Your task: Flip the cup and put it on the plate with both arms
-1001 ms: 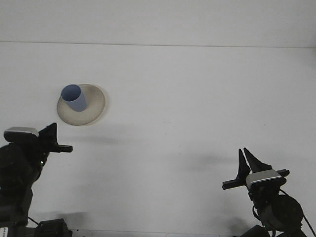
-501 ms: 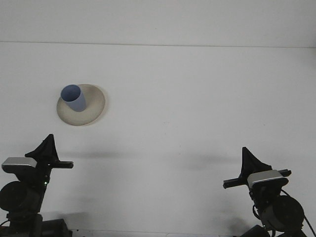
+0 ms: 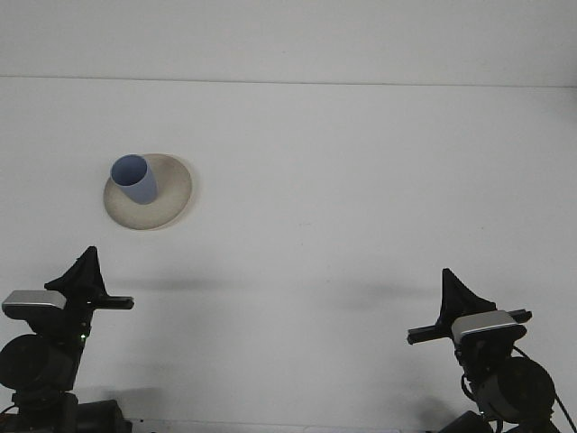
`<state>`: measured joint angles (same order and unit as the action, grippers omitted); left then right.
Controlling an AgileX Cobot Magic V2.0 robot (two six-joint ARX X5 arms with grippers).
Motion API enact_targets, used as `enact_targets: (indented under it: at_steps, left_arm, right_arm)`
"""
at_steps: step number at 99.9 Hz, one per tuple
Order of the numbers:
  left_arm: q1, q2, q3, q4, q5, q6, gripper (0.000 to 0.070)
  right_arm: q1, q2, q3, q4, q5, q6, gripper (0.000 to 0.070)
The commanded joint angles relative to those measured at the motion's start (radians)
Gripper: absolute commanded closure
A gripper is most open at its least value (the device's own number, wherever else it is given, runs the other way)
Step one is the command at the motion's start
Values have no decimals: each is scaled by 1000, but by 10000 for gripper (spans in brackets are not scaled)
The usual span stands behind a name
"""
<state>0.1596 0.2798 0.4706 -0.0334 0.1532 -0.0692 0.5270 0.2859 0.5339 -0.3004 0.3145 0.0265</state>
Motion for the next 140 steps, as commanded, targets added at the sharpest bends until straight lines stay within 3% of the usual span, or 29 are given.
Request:
enact_targets:
  at_steps: [1,18,29,38,66,81,96,140]
  left_arm:
    - [2,-2,11,13,-5,-3,686]
    - [-28,-50,-23,22,-20,10,687]
    - [-127,-100,-118,58,-171,109,686]
    - [-177,-149,-203,86,-240,106,686]
    - [-179,-279,-385,95,-238,102,687]
    - [-179,-277,-459,210,-238,81,686]
    - [-180,-277,-457,203,-234,34,686]
    - [-180,-277,-457,200,-235,34,686]
  right_arm:
    - [3,3,0,13,0,7,700]
    - [3,3,0,15,0,7,700]
    - [3,3,0,16,0,7,700]
    - [3,3,1,16,0,7,700]
    - [3,3,0,16,0,7,700]
    - [3,3,1,17,0,7,700]
    - [3,3,1,16,0,7,700]
    - [3,3,1,16,0,7,700]
